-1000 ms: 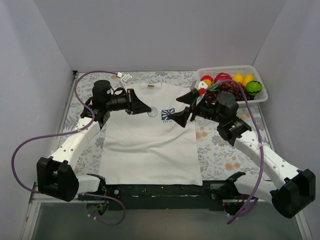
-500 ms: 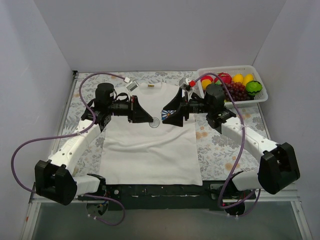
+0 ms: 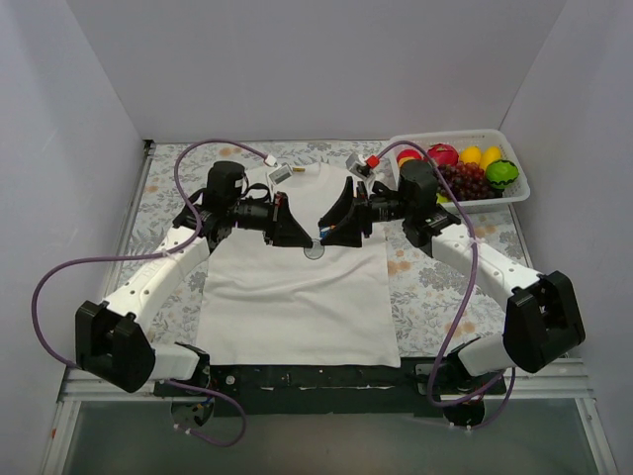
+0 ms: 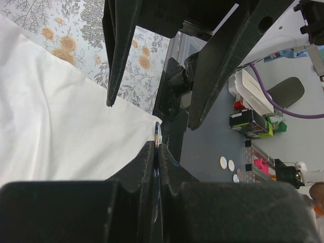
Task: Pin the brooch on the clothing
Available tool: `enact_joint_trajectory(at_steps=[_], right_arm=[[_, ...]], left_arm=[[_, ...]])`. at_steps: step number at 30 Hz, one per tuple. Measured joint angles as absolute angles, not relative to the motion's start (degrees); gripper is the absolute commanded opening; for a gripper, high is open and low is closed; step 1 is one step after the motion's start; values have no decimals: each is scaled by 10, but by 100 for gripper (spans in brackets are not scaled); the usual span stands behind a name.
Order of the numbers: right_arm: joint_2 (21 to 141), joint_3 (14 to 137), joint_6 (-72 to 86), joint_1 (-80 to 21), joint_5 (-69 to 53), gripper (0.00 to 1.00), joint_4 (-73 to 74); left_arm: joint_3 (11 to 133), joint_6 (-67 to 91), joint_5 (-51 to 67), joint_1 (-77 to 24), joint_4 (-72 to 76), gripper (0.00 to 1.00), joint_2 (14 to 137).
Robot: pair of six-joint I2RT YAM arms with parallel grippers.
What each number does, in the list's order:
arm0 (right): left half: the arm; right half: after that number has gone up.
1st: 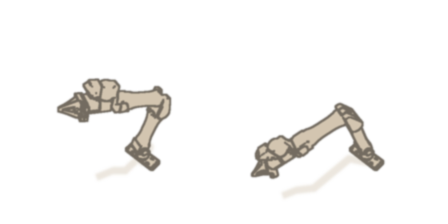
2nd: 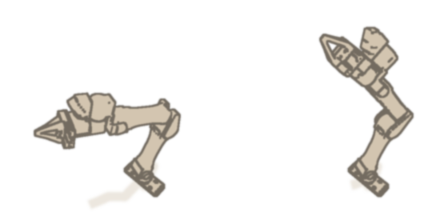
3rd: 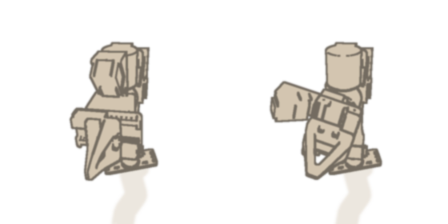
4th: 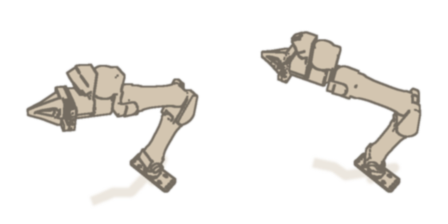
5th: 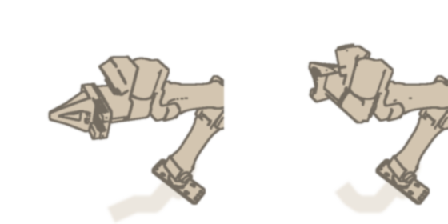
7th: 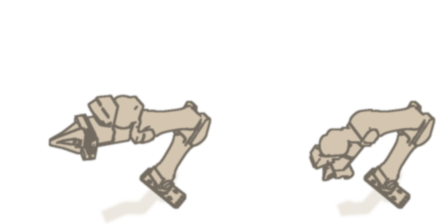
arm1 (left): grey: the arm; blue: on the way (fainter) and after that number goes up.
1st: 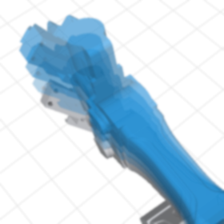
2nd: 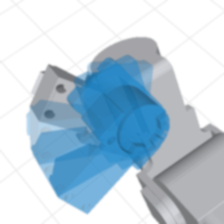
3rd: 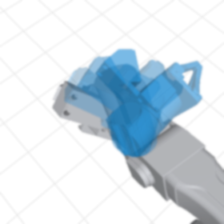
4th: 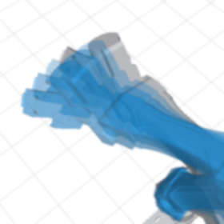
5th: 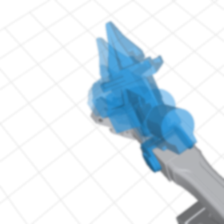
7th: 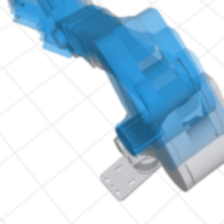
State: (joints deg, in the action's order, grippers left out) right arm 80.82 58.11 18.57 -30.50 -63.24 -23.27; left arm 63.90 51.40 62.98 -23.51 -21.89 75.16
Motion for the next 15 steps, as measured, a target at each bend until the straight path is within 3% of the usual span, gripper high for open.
enact_joint_trajectory(at_steps=[4, 15], right_arm=[[811, 585, 173, -305, -636, 67, -208], [826, 606, 125, -313, -632, 49, -132]], left_arm=[[649, 510, 624, -243, -223, 0, 759], [656, 508, 619, -256, -223, 0, 764]])
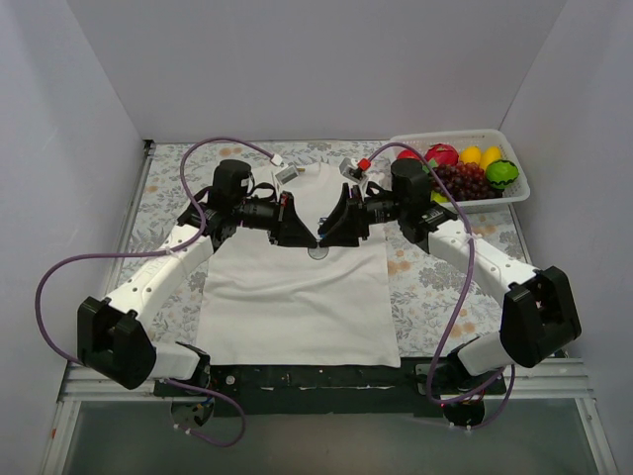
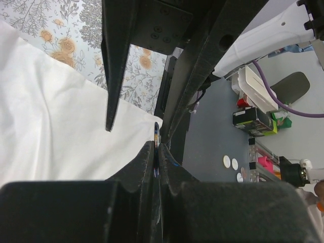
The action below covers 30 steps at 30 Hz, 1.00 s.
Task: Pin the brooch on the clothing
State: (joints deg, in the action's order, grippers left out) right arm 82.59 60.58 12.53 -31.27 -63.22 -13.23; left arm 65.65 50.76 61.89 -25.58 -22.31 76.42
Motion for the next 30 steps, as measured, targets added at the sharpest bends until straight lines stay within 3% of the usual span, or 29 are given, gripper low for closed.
enact_joint_trajectory(at_steps=[4, 8, 12, 16, 21, 22, 27, 30], right_arm=[[831, 614, 113, -315, -634, 34, -105], [831, 618, 102, -316, -643, 2, -88], [831, 620, 99, -316, -643, 1, -79], [831, 622, 95, -316, -642, 1, -75], [831, 622, 87, -317, -623, 1, -74], [831, 622, 86, -317, -616, 1, -74], [829, 622, 85, -319, -585, 1, -73], [821, 621, 84, -319, -562, 1, -74]], left_arm=[[658, 505, 606, -260, -225, 1, 770], [662, 502, 590, -261, -227, 2, 776], [665, 499, 584, -262, -234, 4, 776], [669, 497, 573, -264, -238, 20, 776], [689, 499, 548, -265, -239, 31, 776], [696, 499, 544, -267, -238, 42, 776], [723, 498, 508, -270, -235, 78, 772], [735, 500, 470, -270, -235, 90, 765]])
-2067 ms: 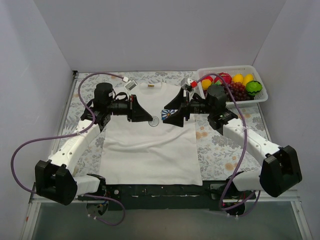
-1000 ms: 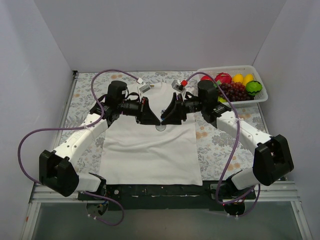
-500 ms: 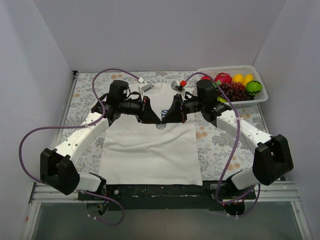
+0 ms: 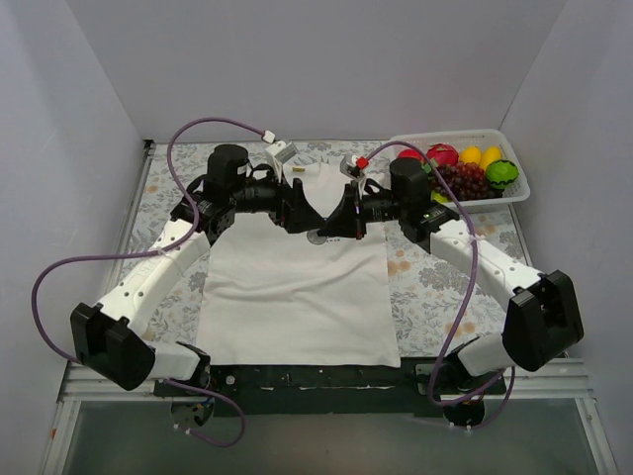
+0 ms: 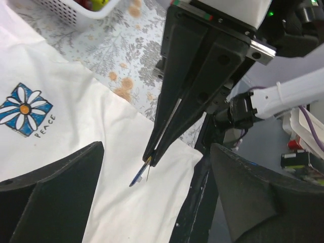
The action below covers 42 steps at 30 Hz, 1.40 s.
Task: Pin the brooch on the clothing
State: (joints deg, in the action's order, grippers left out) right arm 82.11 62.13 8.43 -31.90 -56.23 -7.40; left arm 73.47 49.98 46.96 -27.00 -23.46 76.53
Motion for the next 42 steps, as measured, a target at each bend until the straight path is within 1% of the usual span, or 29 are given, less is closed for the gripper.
enact_joint_trajectory(at_steps=[1, 2, 3, 6, 9, 13, 18, 22, 23, 25, 26, 28, 29, 35, 36, 38, 42], right_arm=[[817, 621, 85, -319, -552, 1, -74], [811, 621, 88, -319, -540, 1, -76], [804, 620, 90, -319, -528, 1, -80], [775, 603, 111, -315, -486, 1, -116], [730, 554, 152, -308, -435, 1, -189], [683, 481, 223, -303, -379, 1, -304], [674, 429, 302, -302, -327, 1, -434], [674, 412, 350, -302, -300, 1, -515], [674, 412, 362, -302, -295, 1, -535], [674, 412, 377, -301, -285, 1, -572], [673, 412, 384, -301, -281, 1, -586], [670, 412, 393, -301, -277, 1, -607], [670, 412, 396, -301, -275, 1, -615], [671, 413, 417, -301, -276, 1, -634], [672, 413, 419, -301, -276, 1, -636], [672, 413, 422, -301, -276, 1, -638], [675, 415, 425, -301, -276, 1, -642]], left_arm=[[737, 503, 452, -270, -234, 92, 762], [739, 504, 438, -270, -232, 98, 758], [739, 508, 423, -270, -228, 98, 754], [739, 523, 380, -270, -212, 98, 741], [738, 540, 353, -270, -189, 98, 731], [719, 568, 345, -270, -138, 98, 713], [681, 624, 357, -270, -60, 98, 696], [650, 668, 387, -269, 15, 91, 696], [640, 681, 398, -269, 38, 87, 696], [628, 700, 412, -269, 69, 83, 696], [622, 708, 417, -269, 85, 79, 696], [616, 726, 430, -269, 111, 74, 697], [614, 734, 437, -269, 124, 70, 697], [613, 771, 467, -269, 196, 60, 707], [613, 776, 472, -269, 206, 56, 711], [613, 785, 482, -269, 222, 55, 723], [613, 799, 495, -269, 233, 49, 752]])
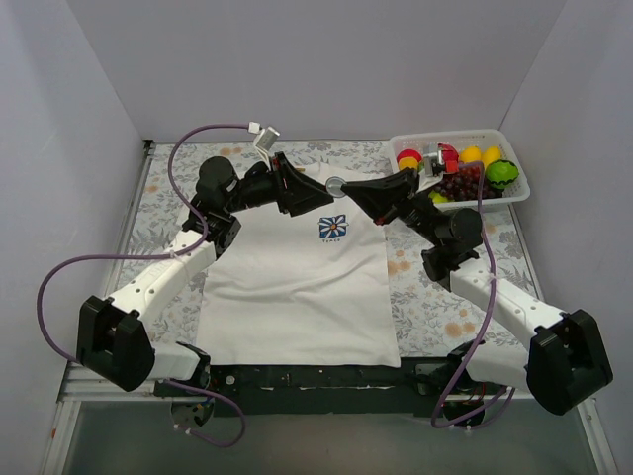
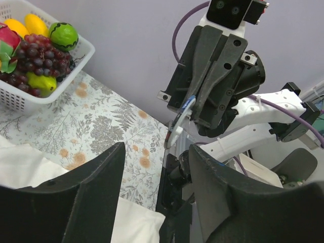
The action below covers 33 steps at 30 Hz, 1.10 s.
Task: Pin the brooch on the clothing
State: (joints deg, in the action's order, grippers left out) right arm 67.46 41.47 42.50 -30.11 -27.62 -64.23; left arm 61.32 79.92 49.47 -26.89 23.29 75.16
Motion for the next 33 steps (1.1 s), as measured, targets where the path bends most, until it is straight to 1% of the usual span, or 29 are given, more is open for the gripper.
enact_joint_trajectory(at_steps=[1, 2, 7, 8, 10, 11, 14, 15, 17, 18, 19, 21, 22, 24, 25, 27, 28, 30, 33], right_arm=[[675, 416, 425, -301, -276, 1, -644], [677, 418, 427, -301, -277, 1, -645], [681, 419, 432, -301, -281, 1, -647], [683, 419, 433, -301, -282, 1, -648], [685, 419, 434, -301, -283, 1, -648], [687, 419, 434, -301, -283, 1, -649], [693, 420, 437, -301, -285, 1, -653], [694, 420, 439, -301, -285, 1, -654], [698, 425, 442, -297, -288, 13, -653], [701, 430, 444, -296, -291, 22, -651], [703, 435, 442, -296, -296, 38, -644], [709, 445, 442, -291, -305, 49, -629], [713, 450, 436, -288, -316, 59, -621], [715, 462, 427, -280, -336, 68, -593], [716, 469, 420, -276, -350, 77, -579], [716, 483, 404, -263, -375, 82, -549], [716, 491, 391, -255, -391, 86, -533], [716, 507, 370, -241, -421, 90, -498], [719, 536, 332, -228, -464, 91, -446]], left_arm=[[613, 801, 497, -269, 235, 45, 756], [613, 804, 500, -269, 238, 44, 760], [613, 817, 505, -269, 262, 43, 767], [613, 819, 505, -269, 267, 36, 767], [613, 825, 505, -269, 276, 27, 767], [613, 829, 506, -269, 281, 15, 767], [613, 837, 511, -268, 293, 1, 767], [613, 839, 514, -267, 296, 0, 768], [613, 838, 516, -267, 297, 0, 768], [613, 836, 515, -266, 296, 0, 768], [615, 831, 515, -264, 291, 0, 767], [621, 817, 515, -264, 272, 0, 766], [627, 806, 515, -264, 253, 0, 765], [641, 773, 514, -265, 203, 0, 763], [649, 757, 513, -266, 178, 0, 763], [671, 715, 507, -267, 115, 0, 762], [683, 694, 503, -267, 74, 0, 761], [705, 647, 499, -267, 1, 0, 760], [731, 587, 498, -267, -91, 0, 760]])
